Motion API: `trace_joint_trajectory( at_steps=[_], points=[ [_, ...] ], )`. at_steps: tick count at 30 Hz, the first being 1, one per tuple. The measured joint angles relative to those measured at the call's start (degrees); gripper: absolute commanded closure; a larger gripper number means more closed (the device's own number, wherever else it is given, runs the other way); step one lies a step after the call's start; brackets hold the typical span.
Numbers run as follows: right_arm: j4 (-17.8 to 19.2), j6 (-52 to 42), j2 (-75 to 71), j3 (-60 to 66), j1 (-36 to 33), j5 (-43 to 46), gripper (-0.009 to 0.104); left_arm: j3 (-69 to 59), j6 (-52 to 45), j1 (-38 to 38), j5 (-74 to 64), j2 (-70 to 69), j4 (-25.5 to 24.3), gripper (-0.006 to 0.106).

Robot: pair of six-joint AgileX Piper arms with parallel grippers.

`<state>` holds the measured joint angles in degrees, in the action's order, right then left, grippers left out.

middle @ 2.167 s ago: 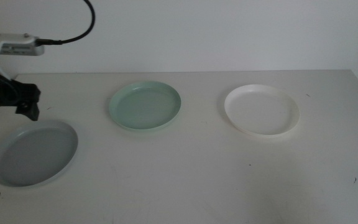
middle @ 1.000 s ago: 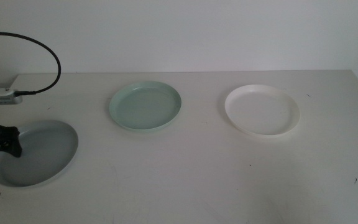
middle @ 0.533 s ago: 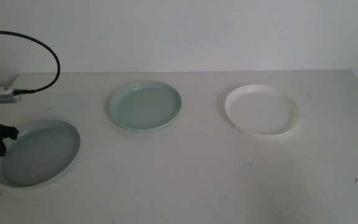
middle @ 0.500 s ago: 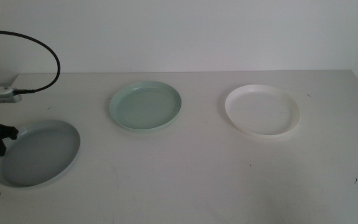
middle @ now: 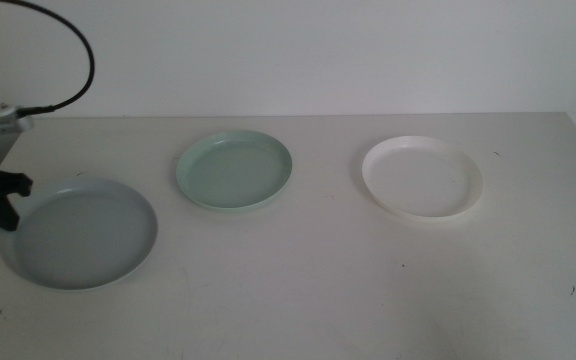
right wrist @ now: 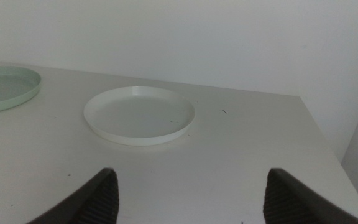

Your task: Stack the three bowls on top of each other.

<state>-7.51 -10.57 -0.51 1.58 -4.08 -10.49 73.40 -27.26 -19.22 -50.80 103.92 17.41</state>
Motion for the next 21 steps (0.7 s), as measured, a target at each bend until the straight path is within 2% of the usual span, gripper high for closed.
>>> trace_joint_trajectory(
  at_steps=[10, 21],
  points=[
    [0.0, 0.0, 0.0, 0.0, 0.0, 0.0, 0.036, -0.1, 8.3, 12.9, -1.6, -2.7, 0.5, 0.1],
    [0.0, 0.0, 0.0, 0.0, 0.0, 0.0, 0.036, -0.1, 17.9, 28.4, 5.0, -2.7, 0.7, 0.1]
  ],
)
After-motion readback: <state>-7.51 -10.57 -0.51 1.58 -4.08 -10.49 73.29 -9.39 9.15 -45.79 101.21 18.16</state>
